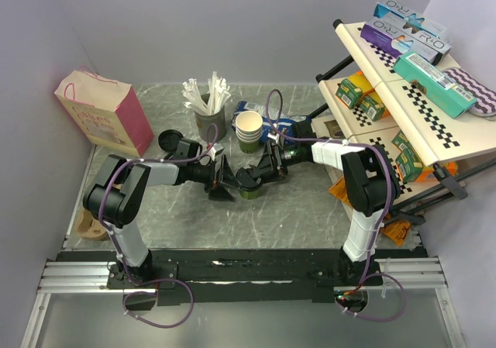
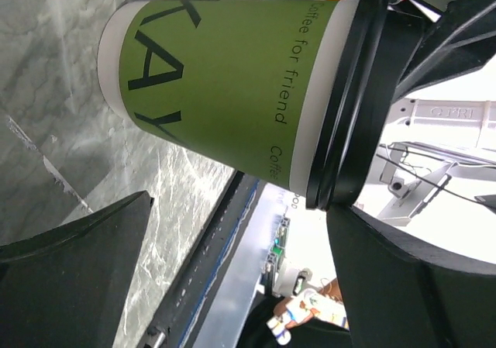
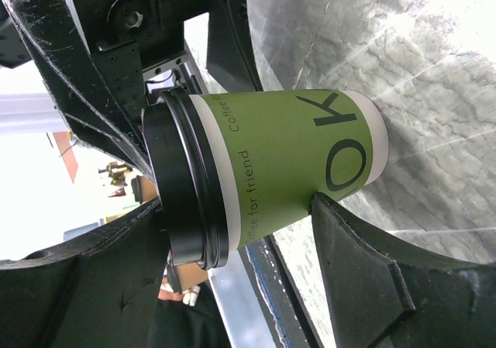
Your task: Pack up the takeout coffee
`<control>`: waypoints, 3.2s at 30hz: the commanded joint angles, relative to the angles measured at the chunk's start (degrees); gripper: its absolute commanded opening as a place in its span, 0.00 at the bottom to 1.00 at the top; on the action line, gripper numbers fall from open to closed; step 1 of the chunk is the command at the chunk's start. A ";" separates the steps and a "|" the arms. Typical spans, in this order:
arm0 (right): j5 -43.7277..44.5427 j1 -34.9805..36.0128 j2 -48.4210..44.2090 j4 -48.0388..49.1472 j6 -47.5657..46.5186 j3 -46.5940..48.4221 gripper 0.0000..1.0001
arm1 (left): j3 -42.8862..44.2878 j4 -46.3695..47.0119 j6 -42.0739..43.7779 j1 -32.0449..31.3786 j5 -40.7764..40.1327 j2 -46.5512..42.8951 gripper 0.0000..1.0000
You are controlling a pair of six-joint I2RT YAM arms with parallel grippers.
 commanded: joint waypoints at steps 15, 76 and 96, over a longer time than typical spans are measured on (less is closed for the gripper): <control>2.55 1.74 2.34 -2.17 -0.73 0.12 0.76 | 3.20 -18.80 4.40 -0.37 -36.76 11.14 0.96; -6.14 0.42 -1.61 -1.29 -5.31 7.77 0.86 | 2.58 3.34 7.49 0.95 -12.06 -12.41 1.00; -5.71 -0.11 -4.16 -4.02 -8.91 4.52 1.00 | -2.60 3.86 7.57 3.59 -6.71 -15.75 0.99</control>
